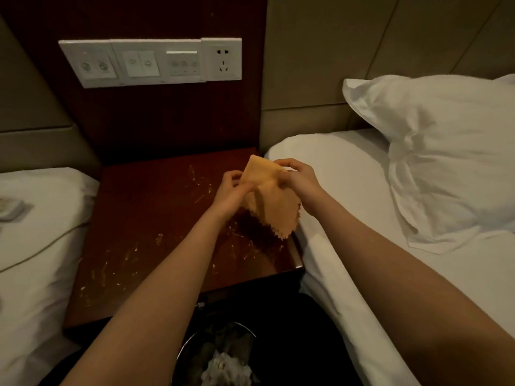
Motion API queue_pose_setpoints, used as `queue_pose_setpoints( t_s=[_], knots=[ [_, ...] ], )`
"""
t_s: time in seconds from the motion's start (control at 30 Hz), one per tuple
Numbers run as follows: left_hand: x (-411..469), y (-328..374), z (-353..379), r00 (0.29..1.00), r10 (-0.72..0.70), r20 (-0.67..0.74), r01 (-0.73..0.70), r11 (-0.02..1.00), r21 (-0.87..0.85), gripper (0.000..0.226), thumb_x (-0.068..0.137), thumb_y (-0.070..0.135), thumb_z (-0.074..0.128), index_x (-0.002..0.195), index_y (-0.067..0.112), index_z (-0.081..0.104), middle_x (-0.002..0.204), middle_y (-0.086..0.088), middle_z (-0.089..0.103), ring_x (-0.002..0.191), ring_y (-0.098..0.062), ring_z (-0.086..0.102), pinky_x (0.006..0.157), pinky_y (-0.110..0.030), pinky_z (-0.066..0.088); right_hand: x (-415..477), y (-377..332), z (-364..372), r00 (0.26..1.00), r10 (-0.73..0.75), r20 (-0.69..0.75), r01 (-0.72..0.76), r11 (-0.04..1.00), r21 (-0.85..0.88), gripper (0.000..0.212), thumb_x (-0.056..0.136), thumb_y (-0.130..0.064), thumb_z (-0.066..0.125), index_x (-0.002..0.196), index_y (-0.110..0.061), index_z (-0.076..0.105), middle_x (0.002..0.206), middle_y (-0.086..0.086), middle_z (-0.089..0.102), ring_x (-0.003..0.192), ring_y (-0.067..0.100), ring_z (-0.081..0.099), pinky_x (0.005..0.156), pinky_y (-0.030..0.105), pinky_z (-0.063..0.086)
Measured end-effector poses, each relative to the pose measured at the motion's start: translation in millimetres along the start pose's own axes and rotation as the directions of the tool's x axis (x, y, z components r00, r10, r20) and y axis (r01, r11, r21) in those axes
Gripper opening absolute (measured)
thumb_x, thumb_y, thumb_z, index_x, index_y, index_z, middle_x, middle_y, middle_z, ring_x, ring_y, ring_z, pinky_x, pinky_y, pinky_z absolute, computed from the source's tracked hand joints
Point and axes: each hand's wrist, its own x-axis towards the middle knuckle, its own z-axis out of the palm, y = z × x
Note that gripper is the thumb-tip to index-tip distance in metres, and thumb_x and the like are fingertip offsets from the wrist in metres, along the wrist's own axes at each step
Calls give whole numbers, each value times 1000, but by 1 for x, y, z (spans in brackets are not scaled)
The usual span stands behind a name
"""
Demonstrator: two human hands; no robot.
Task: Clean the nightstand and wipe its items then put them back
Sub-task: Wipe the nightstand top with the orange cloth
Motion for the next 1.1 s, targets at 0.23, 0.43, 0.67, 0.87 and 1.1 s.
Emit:
queue_pose_setpoints(
  t_s=[0.23,0.43,0.67,0.87,1.1],
  knots=[
    [49,1,-19,994,5,-114,4,997,79,47,90,18,54,133,15,37,131,-4,46,104,-18,49,73,-28,45,63,-4,21,999,32,-8,-32,998,-56,36,86,-2,54,118,-18,57,111,0,54,106,21,49,74,27,45],
    [87,-22,-20,977,132,-170,-4,801,598,58,93,19,50,144,18,23,146,-12,30,132,-31,34,107,-41,33,104,35,48,983,-183,6,151,793,-590,51,95,-14,46,144,-12,33,148,10,36,134,26,36,108,30,29],
    [117,-60,-2,969,17,245,-228,439,869,54,101,28,20,151,18,1,159,3,-1,146,-11,-1,117,-42,-5,107,104,88,938,-174,299,345,399,-850,71,97,-32,35,150,-7,-5,158,10,-11,146,22,-10,116,30,-9],
    [155,-56,-3,979,9,205,-188,439,878,52,101,31,8,150,18,-4,158,4,-11,145,-8,-9,117,-38,-8,151,99,87,920,-214,328,387,373,-843,73,96,-33,36,151,-11,-6,158,8,-12,146,20,-12,119,33,-6],
    [200,-47,-17,985,-27,169,-147,372,916,53,100,32,5,150,18,-5,158,4,-13,145,-8,-12,114,-39,-16,190,82,99,923,-235,306,380,410,-829,72,97,-35,37,151,-13,-3,159,5,-9,146,18,-9,117,32,-6]
  ],
)
